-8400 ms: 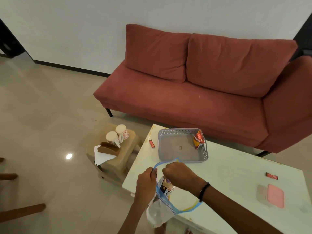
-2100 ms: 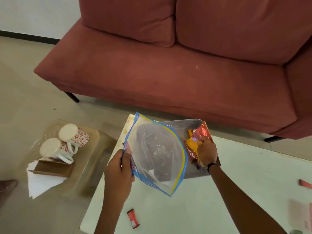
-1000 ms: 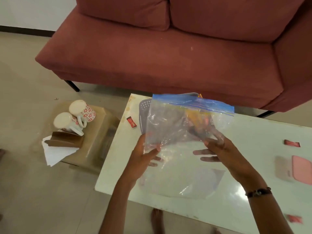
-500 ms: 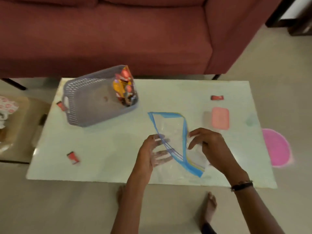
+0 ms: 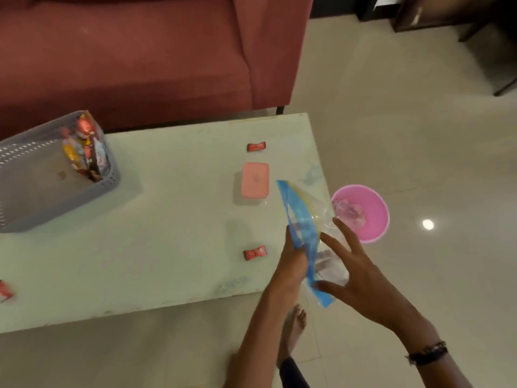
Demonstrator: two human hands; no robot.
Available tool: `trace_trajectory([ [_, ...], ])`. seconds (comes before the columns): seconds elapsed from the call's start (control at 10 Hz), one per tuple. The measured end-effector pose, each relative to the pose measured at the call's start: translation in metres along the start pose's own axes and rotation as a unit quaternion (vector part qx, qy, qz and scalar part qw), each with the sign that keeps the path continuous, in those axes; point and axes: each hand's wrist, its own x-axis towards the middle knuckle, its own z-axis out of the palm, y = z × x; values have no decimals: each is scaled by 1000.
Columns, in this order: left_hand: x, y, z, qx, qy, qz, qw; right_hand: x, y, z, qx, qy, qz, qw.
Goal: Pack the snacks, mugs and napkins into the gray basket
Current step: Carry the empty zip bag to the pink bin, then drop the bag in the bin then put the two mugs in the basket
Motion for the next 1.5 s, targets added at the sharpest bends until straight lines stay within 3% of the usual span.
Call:
trace_trajectory([
  [0.1, 9, -4, 31, -21, -58, 41, 997, 0, 36, 4, -27, 114, 7, 993],
  [0.2, 18, -12, 56, 37, -119, 7, 992, 5, 70, 4, 24, 204, 40, 978],
  [0.4, 72, -31, 81, 33, -39, -2, 999, 77, 183, -12, 20, 340, 173, 924],
  [0.5, 114, -49, 100, 28, -16, -15, 999, 122, 237, -6, 29, 331, 199, 922],
  [0.7, 199, -73, 147, 33, -10, -15, 999, 183, 326, 22, -49, 226, 197, 953],
  [0.8, 237, -87, 154, 43, 9, -21, 999, 197, 364, 42, -93, 119, 255, 955],
  [1.0, 280, -110, 159, 76, 39, -53, 995, 229, 408, 65, -220, -145, 343, 902],
  [1.1, 287, -111, 156, 100, 41, -61, 992, 244, 415, 61, -222, -243, 367, 870],
  [1.2, 278, -101, 152, 109, 30, -63, 992, 250, 404, 49, -237, -285, 355, 858],
  [1.3, 255, -80, 148, 118, 23, -45, 992, 238, 378, 18, -255, -186, 350, 882],
  [1.4, 223, -53, 139, 97, 53, -24, 994, 208, 333, -16, -175, -22, 324, 930],
  [1.5, 186, -21, 122, 66, 97, -12, 993, 184, 267, -43, -118, 90, 265, 953],
])
